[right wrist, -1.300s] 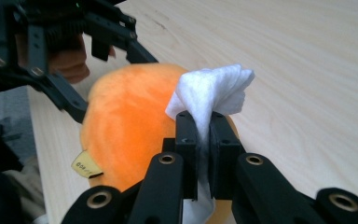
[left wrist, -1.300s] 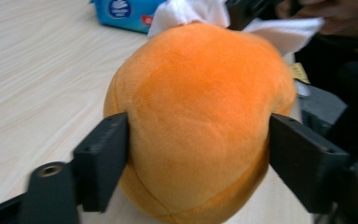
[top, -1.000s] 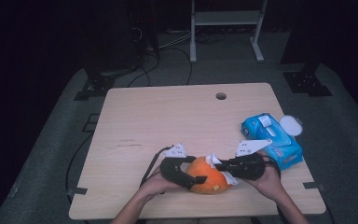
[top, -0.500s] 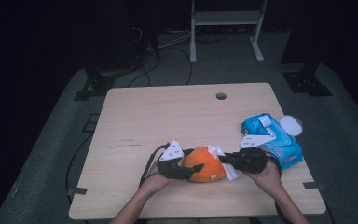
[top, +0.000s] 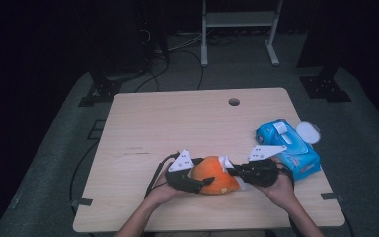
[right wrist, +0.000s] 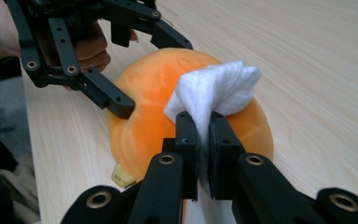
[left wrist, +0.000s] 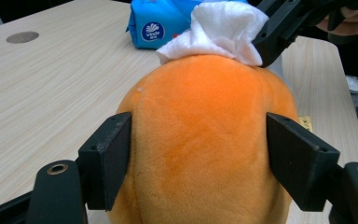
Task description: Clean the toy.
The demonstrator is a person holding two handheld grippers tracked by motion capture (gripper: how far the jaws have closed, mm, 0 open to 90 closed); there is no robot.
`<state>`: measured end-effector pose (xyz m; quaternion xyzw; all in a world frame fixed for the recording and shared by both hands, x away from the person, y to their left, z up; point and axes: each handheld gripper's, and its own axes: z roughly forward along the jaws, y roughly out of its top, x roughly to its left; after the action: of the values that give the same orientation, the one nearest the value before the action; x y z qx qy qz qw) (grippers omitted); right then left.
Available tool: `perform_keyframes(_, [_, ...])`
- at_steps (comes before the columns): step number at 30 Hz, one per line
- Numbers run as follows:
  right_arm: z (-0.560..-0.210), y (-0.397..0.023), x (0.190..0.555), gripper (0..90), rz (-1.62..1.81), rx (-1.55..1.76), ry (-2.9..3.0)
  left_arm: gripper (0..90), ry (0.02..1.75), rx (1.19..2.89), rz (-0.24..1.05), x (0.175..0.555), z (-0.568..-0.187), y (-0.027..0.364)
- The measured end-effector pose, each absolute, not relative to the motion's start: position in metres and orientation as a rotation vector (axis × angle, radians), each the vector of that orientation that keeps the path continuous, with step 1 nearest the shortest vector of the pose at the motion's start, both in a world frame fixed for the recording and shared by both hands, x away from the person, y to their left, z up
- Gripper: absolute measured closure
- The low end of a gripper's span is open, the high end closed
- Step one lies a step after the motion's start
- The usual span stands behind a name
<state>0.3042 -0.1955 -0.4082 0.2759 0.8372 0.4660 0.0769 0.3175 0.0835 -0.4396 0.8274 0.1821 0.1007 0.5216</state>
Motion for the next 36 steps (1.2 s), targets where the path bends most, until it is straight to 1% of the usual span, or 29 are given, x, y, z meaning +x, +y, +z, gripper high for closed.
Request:
perform_keyframes(5, [-0.422,-0.213,0.311,83.6,1.292,0.935,2.509,26.0,0.438,1.976,0.219,0.319,-0.441,0.086])
perform_keyframes(11, [-0.404,-0.195,0.301,83.5,1.376,0.825,2.504,24.0,0.396,1.986,0.243,0.315,-0.441,0.078])
perform_keyframes(12, [-0.404,-0.193,0.301,83.5,1.368,0.817,2.505,23.0,0.395,1.988,0.242,0.314,-0.441,0.078])
perform_keyframes(17, [-0.412,-0.205,0.306,83.5,1.369,0.883,2.515,10.8,0.460,1.992,0.210,0.316,-0.436,0.084])
perform_keyframes(19, [-0.414,-0.209,0.307,83.5,1.344,0.898,2.517,11.0,0.467,2.002,0.184,0.316,-0.440,0.085])
perform_keyframes(21, [-0.413,-0.208,0.306,83.5,1.342,0.894,2.512,15.4,0.449,2.010,0.184,0.316,-0.442,0.084])
perform_keyframes(23, [-0.408,-0.201,0.302,83.5,1.342,0.850,2.511,19.7,0.423,2.017,0.196,0.315,-0.440,0.082])
perform_keyframes(25, [-0.402,-0.190,0.297,83.5,1.366,0.784,2.515,20.8,0.397,2.020,0.212,0.314,-0.439,0.078])
perform_keyframes(28, [-0.399,-0.184,0.295,83.5,1.366,0.754,2.518,19.1,0.397,2.025,0.222,0.314,-0.437,0.079])
perform_keyframes(31, [-0.403,-0.189,0.300,83.5,1.377,0.788,2.515,10.4,0.429,2.027,0.197,0.316,-0.435,0.083])
perform_keyframes(33, [-0.407,-0.200,0.304,83.4,1.372,0.844,2.501,9.7,0.449,2.074,0.156,0.318,-0.437,0.088])
perform_keyframes(34, [-0.407,-0.203,0.304,83.4,1.361,0.852,2.497,11.8,0.451,2.071,0.138,0.318,-0.439,0.089])
perform_keyframes(36, [-0.408,-0.204,0.304,83.4,1.364,0.857,2.493,18.8,0.435,2.071,0.150,0.318,-0.439,0.089])
